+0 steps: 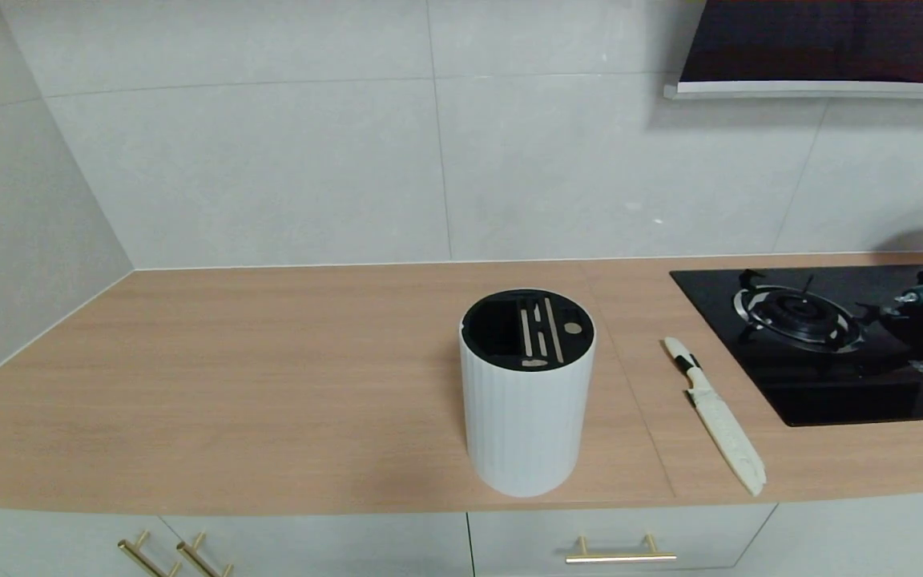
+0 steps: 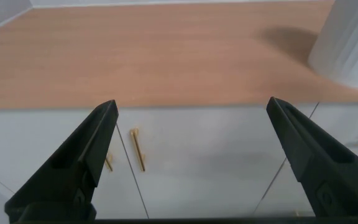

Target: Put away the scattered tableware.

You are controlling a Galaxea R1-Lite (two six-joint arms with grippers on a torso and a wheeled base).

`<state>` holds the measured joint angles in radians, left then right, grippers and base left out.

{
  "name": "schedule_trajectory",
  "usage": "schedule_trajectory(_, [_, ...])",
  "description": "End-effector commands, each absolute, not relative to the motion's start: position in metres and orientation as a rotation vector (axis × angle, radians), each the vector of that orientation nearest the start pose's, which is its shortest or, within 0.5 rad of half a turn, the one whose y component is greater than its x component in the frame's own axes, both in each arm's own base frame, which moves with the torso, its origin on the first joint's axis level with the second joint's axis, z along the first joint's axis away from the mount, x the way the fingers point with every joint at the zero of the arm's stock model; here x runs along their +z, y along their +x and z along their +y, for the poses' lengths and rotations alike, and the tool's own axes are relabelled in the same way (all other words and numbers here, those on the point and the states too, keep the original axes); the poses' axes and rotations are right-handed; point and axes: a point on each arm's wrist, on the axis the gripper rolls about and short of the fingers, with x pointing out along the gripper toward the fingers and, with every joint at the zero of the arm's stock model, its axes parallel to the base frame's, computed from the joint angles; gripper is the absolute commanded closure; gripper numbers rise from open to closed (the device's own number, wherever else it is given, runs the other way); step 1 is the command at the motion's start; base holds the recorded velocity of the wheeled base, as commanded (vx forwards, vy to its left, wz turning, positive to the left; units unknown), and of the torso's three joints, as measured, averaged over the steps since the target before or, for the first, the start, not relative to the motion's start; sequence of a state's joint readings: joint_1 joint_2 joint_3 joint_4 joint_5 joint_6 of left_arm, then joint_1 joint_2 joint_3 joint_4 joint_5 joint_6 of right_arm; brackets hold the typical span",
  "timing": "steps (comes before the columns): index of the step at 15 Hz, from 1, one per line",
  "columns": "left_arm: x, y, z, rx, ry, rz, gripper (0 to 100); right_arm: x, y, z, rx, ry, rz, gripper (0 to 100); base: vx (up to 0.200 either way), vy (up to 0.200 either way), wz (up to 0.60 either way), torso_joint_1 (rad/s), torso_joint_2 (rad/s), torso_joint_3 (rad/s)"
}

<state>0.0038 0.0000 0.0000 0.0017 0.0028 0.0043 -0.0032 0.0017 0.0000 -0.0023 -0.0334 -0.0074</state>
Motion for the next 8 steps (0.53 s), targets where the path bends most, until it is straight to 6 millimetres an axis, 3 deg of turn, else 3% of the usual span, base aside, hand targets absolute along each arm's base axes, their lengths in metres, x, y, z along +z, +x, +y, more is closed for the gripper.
schedule_trajectory(1, [0.0753,-0.0228,0.0,0.008,0.005,0.002,0,0.0758,-0.0227,-0.0007,-0.037,-0.008,-0.001,0,0.0,0.0,0.0,0.281,-0.58,-0.305])
schedule_trajectory(8, [0.0753,-0.0228,0.0,0.008,0.005,0.002,0,0.0758,-0.0227,-0.0007,-0.037,-0.008,-0.001,0,0.0,0.0,0.0,0.237,-0.49,-0.256])
